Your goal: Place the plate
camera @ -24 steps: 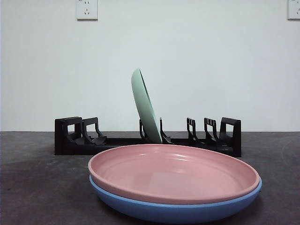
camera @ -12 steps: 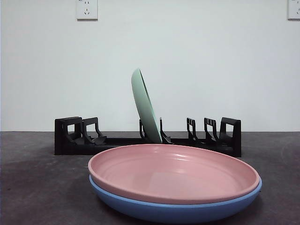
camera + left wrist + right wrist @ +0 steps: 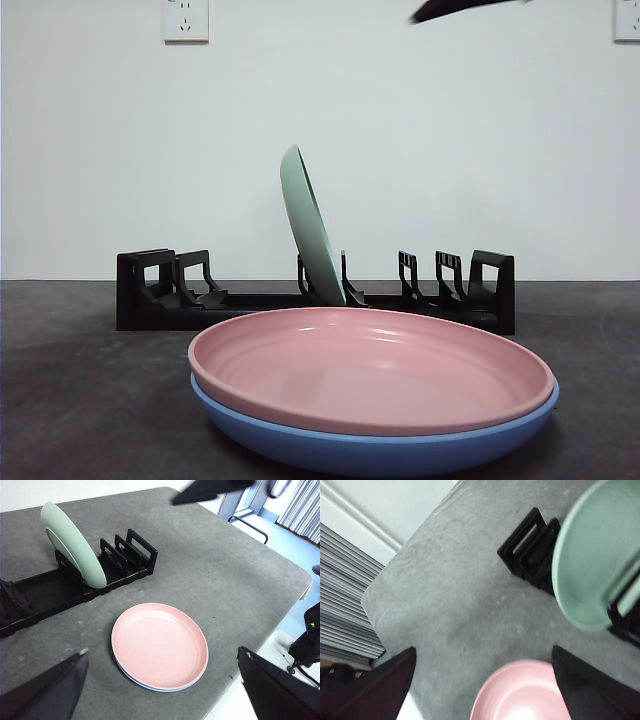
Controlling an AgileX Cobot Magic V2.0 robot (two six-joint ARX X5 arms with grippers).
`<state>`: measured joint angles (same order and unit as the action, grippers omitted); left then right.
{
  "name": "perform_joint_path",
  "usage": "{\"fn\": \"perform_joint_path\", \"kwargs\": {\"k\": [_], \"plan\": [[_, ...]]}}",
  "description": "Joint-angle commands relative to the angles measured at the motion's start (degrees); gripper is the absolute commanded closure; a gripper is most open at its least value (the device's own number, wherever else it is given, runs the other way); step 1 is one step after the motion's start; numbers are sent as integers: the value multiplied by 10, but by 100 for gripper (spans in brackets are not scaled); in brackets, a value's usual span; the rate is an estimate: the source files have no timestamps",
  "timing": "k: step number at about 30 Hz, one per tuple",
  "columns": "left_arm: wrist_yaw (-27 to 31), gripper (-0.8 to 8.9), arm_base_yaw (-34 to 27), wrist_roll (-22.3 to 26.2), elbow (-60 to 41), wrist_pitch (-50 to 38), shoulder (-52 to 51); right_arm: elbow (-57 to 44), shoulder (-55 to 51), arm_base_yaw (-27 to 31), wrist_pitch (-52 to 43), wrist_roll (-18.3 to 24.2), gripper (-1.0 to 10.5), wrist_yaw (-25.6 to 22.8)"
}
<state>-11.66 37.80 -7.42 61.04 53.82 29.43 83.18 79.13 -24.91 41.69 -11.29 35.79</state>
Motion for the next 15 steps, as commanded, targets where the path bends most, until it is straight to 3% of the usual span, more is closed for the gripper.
{"fn": "perform_joint_path", "kwargs": {"k": [1,9,15], "plan": [[3,346,5,7,13,-6,0,73,83,-12,-6,-7,514,0],[3,346,5,7,13,-6,0,204,251,-21,-18,-19,514,-17],[3,346,5,7,13,-6,0,227,314,-23,-66,-47,514,-16]]}}
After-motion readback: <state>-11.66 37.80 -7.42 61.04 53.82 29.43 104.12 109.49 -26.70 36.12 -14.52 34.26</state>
